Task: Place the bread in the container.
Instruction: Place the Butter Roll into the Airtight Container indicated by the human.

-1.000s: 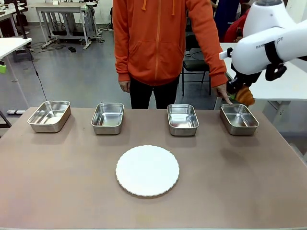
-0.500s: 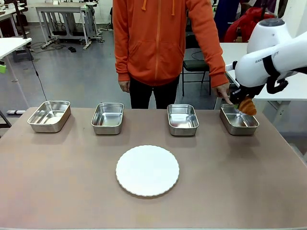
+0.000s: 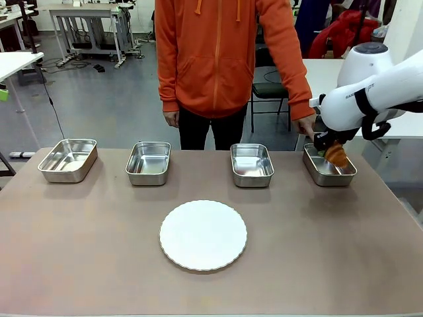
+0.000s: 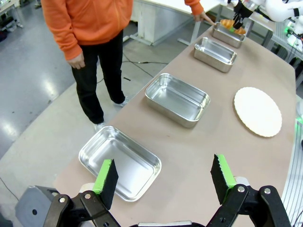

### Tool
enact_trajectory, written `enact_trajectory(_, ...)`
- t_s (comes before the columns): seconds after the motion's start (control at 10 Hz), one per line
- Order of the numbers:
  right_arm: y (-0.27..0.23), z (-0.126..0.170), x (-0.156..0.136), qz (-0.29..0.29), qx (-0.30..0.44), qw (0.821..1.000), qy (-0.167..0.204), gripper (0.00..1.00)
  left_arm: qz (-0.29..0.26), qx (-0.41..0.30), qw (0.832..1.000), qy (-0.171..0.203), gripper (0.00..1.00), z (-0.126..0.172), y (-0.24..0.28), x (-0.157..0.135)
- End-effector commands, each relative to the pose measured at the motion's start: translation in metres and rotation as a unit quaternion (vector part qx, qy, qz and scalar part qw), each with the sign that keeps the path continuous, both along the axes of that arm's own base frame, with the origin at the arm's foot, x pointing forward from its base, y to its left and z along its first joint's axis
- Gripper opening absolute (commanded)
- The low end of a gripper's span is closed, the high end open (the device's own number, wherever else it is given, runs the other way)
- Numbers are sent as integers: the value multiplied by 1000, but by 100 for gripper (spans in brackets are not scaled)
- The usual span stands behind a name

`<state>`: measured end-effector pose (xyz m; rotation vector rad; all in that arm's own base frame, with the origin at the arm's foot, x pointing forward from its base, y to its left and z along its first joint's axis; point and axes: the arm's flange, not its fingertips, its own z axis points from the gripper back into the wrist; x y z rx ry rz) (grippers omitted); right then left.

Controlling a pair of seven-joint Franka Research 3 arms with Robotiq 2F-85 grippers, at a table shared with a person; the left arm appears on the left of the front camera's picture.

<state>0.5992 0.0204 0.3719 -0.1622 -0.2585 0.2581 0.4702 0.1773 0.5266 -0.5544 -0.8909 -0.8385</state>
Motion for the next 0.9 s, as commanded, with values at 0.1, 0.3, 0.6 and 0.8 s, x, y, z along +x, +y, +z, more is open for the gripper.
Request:
enact_trajectory(0.1, -6, -2, 7, -20, 2, 1000, -20, 100, -3, -2, 1000, -3, 100, 3, -1, -1)
enact_trajectory(0.3, -6, -2, 9, -18, 6, 999, -26, 100, -3, -2, 1000, -3, 100, 3, -1, -1)
enact_trajectory(0.6, -7, 0, 11, -22, 13, 999, -37, 100, -3, -2, 1000, -3, 100, 3, -1, -1)
enact_trajectory(0.8, -6, 1, 6, -5, 5, 1000, -23, 100, -3, -2, 1000, -3, 100, 3, -1, -1)
